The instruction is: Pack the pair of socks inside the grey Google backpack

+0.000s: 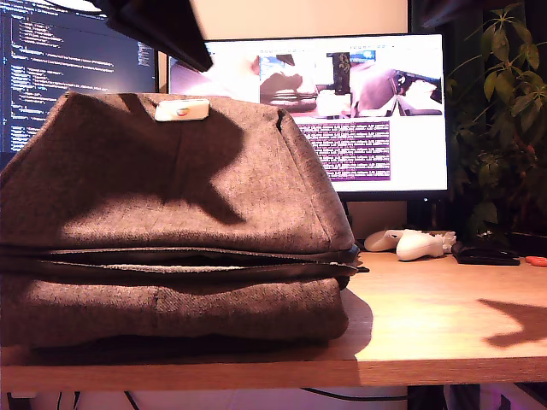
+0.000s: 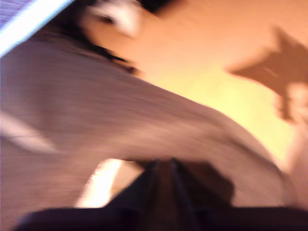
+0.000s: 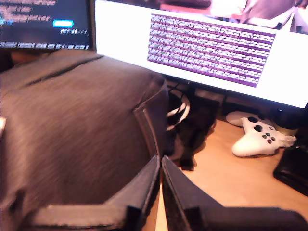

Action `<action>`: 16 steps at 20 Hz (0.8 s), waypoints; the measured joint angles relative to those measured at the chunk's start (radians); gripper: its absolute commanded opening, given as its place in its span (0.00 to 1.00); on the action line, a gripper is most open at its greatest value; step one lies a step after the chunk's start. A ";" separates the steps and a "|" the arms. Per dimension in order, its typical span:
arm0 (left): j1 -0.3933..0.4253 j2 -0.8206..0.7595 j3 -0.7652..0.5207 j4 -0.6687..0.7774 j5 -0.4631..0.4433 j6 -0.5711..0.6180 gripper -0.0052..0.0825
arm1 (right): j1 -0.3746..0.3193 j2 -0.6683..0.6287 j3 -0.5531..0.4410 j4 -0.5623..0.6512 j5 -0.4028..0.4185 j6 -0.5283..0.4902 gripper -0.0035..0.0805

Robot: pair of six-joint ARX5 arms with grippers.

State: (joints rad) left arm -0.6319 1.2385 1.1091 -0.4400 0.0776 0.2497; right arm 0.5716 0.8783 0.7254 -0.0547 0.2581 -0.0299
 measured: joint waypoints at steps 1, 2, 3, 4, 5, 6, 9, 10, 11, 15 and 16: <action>0.021 0.000 0.000 0.019 -0.010 -0.008 0.04 | -0.046 0.000 0.000 0.008 -0.024 0.001 0.03; 0.040 0.000 0.000 0.036 -0.015 -0.008 0.04 | -0.094 0.000 0.000 0.011 -0.049 0.003 0.03; 0.057 0.000 0.000 0.054 -0.016 -0.008 0.04 | -0.140 0.000 0.000 0.010 -0.077 0.003 0.03; 0.073 0.000 0.000 0.068 -0.017 -0.034 0.04 | -0.180 0.000 0.000 0.010 -0.106 0.004 0.03; 0.089 0.000 0.000 0.079 -0.017 -0.034 0.04 | -0.221 0.000 0.000 0.010 -0.131 0.003 0.03; 0.103 0.000 0.000 0.084 -0.017 -0.041 0.04 | -0.259 0.000 0.000 0.010 -0.162 0.003 0.03; 0.140 0.000 0.000 0.090 -0.017 -0.057 0.04 | -0.365 0.000 0.000 0.004 -0.234 0.003 0.03; 0.150 -0.001 0.000 0.095 -0.017 -0.057 0.04 | -0.398 0.000 0.000 -0.003 -0.253 0.003 0.03; 0.158 -0.003 0.000 0.106 -0.017 -0.057 0.04 | -0.425 0.000 0.000 -0.009 -0.267 0.003 0.03; 0.205 -0.058 0.000 0.111 -0.016 -0.074 0.04 | -0.514 0.000 0.000 -0.008 -0.304 0.003 0.03; 0.221 -0.077 0.000 0.112 -0.016 -0.079 0.04 | -0.529 0.000 0.000 -0.009 -0.305 0.003 0.03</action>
State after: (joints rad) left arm -0.4107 1.1614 1.1088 -0.3279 0.0616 0.1707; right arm 0.0425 0.8783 0.7254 -0.0639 -0.0471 -0.0265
